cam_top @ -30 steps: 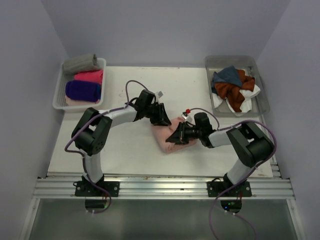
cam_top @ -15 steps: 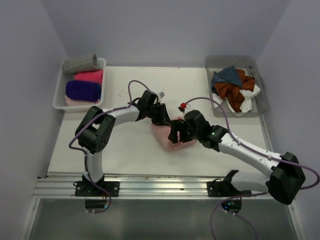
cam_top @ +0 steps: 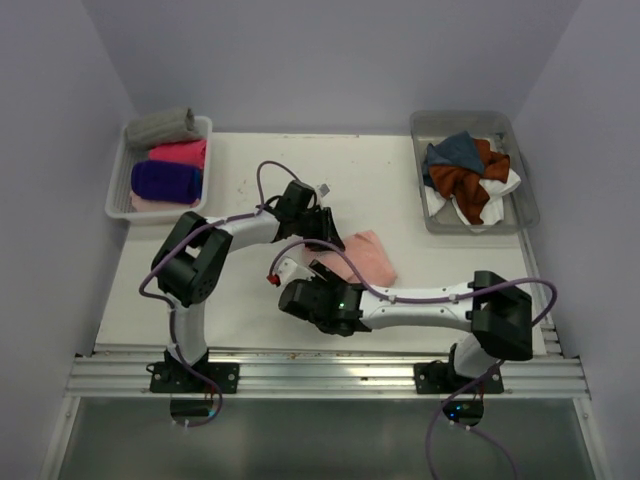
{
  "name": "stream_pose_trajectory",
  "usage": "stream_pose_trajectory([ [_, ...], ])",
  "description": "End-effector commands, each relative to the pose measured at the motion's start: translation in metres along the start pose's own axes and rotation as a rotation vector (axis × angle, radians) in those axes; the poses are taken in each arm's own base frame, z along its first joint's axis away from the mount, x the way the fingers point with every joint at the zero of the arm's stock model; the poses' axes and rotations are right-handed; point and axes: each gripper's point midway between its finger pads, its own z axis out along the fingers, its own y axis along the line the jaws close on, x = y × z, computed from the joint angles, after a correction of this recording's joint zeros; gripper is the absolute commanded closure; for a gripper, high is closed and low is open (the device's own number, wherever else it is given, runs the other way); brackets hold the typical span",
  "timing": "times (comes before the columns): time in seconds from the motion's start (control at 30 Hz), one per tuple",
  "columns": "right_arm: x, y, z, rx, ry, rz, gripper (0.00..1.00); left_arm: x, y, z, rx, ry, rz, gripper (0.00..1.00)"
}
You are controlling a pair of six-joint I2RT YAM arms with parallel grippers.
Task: Roll the towels
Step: Roll the towel
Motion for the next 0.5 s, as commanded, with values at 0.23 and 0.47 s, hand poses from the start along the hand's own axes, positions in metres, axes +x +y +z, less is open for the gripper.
stream_pose_trajectory([
  [0.23, 0.044, -0.012, 0.042, 0.209, 0.121, -0.178, 0.32, 0.014, 0.025, 0.008, -0.083, 0.038, -0.017, 0.67],
  [0.47, 0.057, -0.022, 0.054, 0.189, 0.137, -0.024, 0.85, 0.003, 0.010, -0.008, -0.039, 0.013, -0.011, 0.59],
])
